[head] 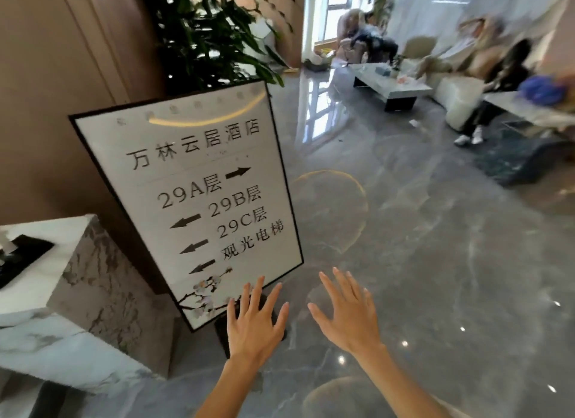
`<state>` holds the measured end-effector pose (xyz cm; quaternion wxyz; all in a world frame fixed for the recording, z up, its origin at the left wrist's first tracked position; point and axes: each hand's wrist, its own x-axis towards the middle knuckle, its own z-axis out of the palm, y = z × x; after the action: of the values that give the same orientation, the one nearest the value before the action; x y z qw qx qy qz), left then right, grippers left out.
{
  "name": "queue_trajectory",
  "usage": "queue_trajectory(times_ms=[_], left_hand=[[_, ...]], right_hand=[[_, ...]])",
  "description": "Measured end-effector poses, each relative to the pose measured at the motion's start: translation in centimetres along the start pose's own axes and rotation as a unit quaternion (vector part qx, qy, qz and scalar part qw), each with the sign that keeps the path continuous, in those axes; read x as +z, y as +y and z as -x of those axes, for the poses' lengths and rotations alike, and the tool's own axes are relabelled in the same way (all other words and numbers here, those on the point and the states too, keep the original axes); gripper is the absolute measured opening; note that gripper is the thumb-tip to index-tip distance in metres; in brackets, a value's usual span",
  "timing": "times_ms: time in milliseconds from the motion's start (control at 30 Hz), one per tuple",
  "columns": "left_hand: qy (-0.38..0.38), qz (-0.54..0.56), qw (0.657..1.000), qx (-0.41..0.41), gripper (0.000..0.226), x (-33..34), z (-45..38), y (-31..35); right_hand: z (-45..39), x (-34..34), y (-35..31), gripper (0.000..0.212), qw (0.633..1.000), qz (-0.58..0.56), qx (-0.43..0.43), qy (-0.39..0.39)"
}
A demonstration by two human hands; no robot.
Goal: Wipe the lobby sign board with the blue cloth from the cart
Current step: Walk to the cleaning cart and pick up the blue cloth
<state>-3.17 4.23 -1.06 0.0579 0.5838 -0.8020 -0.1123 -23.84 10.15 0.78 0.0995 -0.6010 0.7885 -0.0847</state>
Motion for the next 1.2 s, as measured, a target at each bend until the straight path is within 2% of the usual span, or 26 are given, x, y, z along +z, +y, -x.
queue_trajectory(times_ms=[367, 767, 933, 1100, 1200], left_hand=[[-0.038, -0.026, 0.988, 0.148, 0.065, 2.1, 3.8, 11.6], [-0.089, -0.031, 0.947, 0.307, 0.066, 5.1, 12.8, 23.5], [-0.116, -0.026, 0.917, 0.380, 0.073, 5.7, 16.4, 26.6], [-0.123, -0.040, 0.884, 0.449, 0.060, 6.2, 19.4, 30.2], [-0.142, -0.056, 0.854, 0.498, 0.065, 7.2, 20.7, 32.5]], right_hand=[[10.6, -2.4, 10.2, 0.079, 0.986, -0.008, 0.155, 0.063], [27.0, -2.6, 18.9, 0.080, 0.943, -0.034, 0.312, 0.107], [32.6, -1.8, 20.7, 0.079, 0.919, -0.045, 0.372, 0.123], [37.4, -1.0, 21.6, 0.078, 0.883, -0.085, 0.435, 0.155], [40.3, -0.5, 21.8, 0.076, 0.854, -0.084, 0.484, 0.172]])
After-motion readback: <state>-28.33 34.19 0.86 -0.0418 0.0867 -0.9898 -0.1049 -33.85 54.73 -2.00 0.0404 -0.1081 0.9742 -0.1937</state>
